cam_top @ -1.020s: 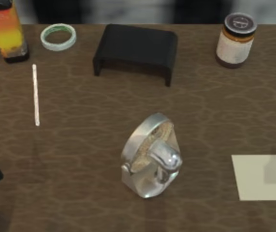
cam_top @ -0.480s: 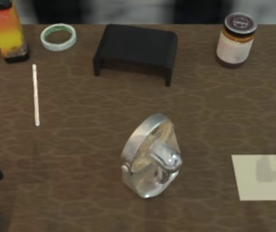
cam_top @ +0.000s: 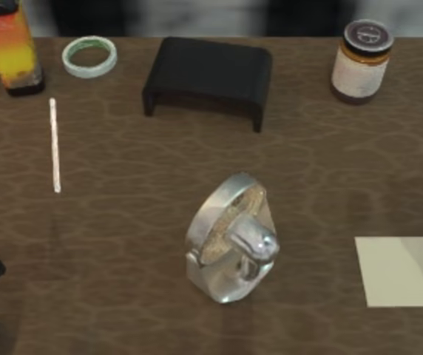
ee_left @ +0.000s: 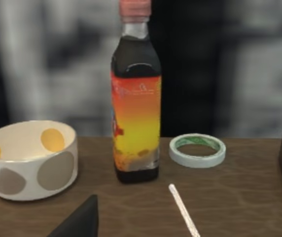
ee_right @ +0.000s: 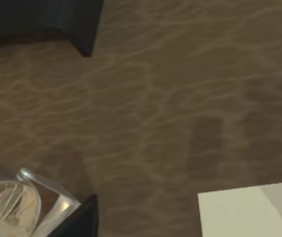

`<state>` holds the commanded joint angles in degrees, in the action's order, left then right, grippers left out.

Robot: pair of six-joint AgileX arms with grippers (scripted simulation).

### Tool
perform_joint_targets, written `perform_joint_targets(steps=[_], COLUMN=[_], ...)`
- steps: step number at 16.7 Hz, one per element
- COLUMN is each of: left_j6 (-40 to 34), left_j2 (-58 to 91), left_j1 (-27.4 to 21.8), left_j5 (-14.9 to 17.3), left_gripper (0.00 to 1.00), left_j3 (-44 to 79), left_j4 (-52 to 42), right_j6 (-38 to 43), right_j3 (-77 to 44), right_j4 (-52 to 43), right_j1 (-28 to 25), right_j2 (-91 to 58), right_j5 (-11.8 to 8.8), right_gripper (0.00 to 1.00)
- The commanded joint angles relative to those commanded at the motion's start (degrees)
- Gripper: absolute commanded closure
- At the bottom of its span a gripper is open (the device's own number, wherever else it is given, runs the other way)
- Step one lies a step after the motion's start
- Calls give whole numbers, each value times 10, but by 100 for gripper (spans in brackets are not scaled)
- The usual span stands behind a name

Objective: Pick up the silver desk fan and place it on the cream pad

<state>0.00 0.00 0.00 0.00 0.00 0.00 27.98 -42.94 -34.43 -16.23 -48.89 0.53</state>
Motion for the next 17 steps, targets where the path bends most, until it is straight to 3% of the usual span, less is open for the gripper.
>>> perform_joint_targets(steps=[11,17], left_j6=[0,0], left_j2=[0,0], left_j1=[0,0], left_j5=[0,0], left_gripper=[0,0], left_j3=[0,0], left_j4=[0,0], right_j6=[377,535], right_j3=[-583,-809], right_j4=[-353,-502], right_j1=[-187,-261], right_j2=[-521,-740], right_j5=[-2,-3], right_gripper=[0,0])
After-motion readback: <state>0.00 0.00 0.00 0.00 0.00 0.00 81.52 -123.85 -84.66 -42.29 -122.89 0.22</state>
